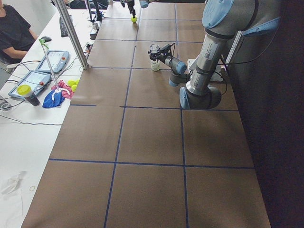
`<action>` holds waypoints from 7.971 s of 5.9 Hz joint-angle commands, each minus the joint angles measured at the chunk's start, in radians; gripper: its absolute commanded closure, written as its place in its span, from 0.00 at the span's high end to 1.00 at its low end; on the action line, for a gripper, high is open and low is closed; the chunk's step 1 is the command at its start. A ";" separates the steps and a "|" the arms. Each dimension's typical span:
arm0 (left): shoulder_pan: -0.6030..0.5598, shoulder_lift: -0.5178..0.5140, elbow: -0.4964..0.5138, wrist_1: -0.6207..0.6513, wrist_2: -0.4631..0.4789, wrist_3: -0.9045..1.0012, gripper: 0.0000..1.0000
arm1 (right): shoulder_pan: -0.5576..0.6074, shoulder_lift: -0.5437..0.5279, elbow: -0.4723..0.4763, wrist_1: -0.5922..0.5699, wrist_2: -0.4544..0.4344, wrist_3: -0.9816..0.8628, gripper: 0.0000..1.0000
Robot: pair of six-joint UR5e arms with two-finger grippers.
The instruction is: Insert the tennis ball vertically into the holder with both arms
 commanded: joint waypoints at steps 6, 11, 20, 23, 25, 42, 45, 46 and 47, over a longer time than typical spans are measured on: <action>0.000 0.002 0.001 0.000 0.000 0.000 0.89 | -0.053 0.010 0.035 0.018 -0.060 -0.019 0.01; 0.000 0.002 0.001 0.003 0.000 0.000 0.89 | -0.290 0.091 0.902 -0.556 0.096 0.655 0.01; 0.008 -0.005 0.003 0.008 0.000 0.000 0.89 | -0.670 0.337 0.857 -0.286 -0.140 1.334 0.83; 0.009 -0.005 0.003 0.008 0.000 0.000 0.89 | -0.688 0.329 0.857 -0.286 -0.147 1.334 0.99; 0.008 -0.005 0.003 0.006 0.000 0.000 0.90 | -0.688 0.325 0.858 -0.286 -0.147 1.332 0.99; -0.958 0.530 -0.381 1.150 -1.153 -0.289 1.00 | 0.152 -0.148 0.533 -0.287 0.127 0.375 1.00; -1.153 0.554 -0.396 1.641 -1.267 0.064 1.00 | 0.186 -0.197 0.499 -0.287 0.138 0.373 1.00; -1.208 0.554 -0.399 1.728 -1.357 0.066 1.00 | 0.186 -0.208 0.499 -0.290 0.138 0.373 1.00; -1.221 0.561 -0.401 1.750 -1.382 0.066 1.00 | 0.186 -0.214 0.493 -0.293 0.141 0.373 1.00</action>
